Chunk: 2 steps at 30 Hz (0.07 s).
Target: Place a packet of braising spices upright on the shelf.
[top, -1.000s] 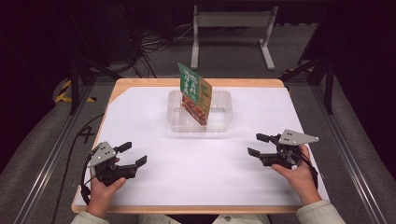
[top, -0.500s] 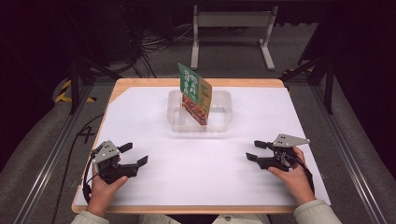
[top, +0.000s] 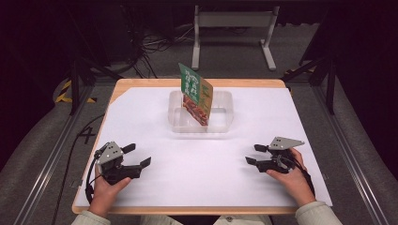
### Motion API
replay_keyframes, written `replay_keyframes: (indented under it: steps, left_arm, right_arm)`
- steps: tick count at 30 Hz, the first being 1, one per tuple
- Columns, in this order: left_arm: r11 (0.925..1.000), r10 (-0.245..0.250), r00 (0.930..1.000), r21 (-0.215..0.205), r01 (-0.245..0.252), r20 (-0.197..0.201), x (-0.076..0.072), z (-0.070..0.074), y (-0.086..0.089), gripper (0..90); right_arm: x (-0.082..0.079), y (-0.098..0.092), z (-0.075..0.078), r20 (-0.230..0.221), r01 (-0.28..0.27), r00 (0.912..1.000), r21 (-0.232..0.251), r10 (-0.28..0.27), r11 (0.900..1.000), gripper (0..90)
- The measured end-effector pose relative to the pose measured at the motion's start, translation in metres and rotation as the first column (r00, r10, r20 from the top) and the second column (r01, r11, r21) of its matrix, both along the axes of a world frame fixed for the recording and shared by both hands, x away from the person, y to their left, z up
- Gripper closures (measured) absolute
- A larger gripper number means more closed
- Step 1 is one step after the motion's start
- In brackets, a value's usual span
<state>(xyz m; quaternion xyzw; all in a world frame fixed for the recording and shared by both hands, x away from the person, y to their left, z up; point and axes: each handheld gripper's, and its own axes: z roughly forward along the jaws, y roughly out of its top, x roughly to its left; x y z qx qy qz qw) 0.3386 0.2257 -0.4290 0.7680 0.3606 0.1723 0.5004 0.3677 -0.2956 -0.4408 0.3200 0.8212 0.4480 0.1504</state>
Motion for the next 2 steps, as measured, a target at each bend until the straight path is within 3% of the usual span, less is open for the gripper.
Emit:
replay_keyframes:
  steps: [2]
  left_arm:
    - [1.0000,-0.001,1.0000,-0.002,0.001,0.000,0.0000,0.0000,-0.0001,18.2]
  right_arm:
    - [-0.0003,0.0005,0.0003,0.001,0.000,1.0000,0.001,0.000,1.000,33.1]
